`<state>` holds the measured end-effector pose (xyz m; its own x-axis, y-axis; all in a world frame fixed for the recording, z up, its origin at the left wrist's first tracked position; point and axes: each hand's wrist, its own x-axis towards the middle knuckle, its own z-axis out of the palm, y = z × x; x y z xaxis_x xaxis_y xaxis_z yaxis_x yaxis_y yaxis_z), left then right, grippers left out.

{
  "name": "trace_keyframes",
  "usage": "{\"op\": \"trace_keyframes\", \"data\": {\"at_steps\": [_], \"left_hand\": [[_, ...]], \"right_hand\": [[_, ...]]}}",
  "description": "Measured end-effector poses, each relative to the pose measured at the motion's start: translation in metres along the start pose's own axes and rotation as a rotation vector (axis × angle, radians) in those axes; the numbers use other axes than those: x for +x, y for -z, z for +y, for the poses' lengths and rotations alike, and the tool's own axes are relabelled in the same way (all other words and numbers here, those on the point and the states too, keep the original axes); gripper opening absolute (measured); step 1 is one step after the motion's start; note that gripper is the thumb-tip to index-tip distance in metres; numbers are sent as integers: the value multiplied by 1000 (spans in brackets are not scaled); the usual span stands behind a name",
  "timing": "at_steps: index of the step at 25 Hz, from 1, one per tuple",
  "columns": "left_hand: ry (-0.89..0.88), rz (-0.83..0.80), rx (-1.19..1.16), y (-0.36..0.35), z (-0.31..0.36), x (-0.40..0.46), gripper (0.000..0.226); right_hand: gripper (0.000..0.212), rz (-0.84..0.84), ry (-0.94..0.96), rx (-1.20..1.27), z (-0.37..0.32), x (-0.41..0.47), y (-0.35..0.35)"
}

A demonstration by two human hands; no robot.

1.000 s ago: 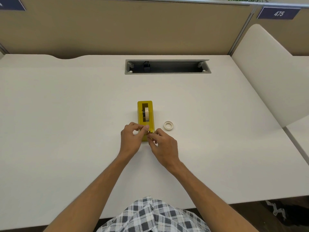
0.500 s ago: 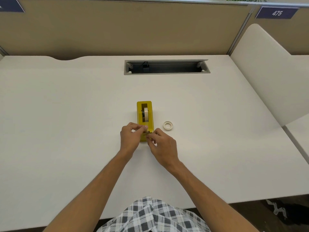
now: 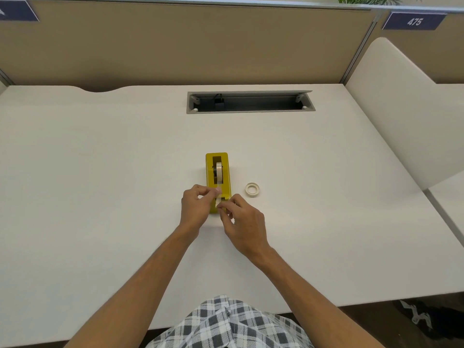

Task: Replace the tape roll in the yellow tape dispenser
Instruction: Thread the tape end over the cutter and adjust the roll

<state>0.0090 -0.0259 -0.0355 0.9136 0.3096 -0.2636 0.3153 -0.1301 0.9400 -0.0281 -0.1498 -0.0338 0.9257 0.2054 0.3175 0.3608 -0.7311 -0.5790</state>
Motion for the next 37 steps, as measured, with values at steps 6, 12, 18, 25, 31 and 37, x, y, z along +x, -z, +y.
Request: {"op": "trace_keyframes", "data": {"at_steps": [6, 12, 18, 25, 31, 37], "left_hand": [[-1, -35, -33, 4, 2, -2, 27], [-57, -56, 1, 8, 1, -6, 25], [-162, -8, 100, 9, -4, -10, 22], [-507, 73, 542, 17, -2, 10, 41], [-638, -128, 774, 17, 12, 46, 67], [-695, -137, 708, 11, 15, 53, 41]], "right_hand": [[12, -2, -7, -5, -2, 0, 2], [11, 16, 3, -10, -2, 1, 6], [11, 36, 24, -15, -3, 4, 13], [12, 66, 47, -30, -10, 18, 27], [10, 74, 71, -39, -12, 24, 30], [12, 84, 61, -47, -12, 29, 34]]}}
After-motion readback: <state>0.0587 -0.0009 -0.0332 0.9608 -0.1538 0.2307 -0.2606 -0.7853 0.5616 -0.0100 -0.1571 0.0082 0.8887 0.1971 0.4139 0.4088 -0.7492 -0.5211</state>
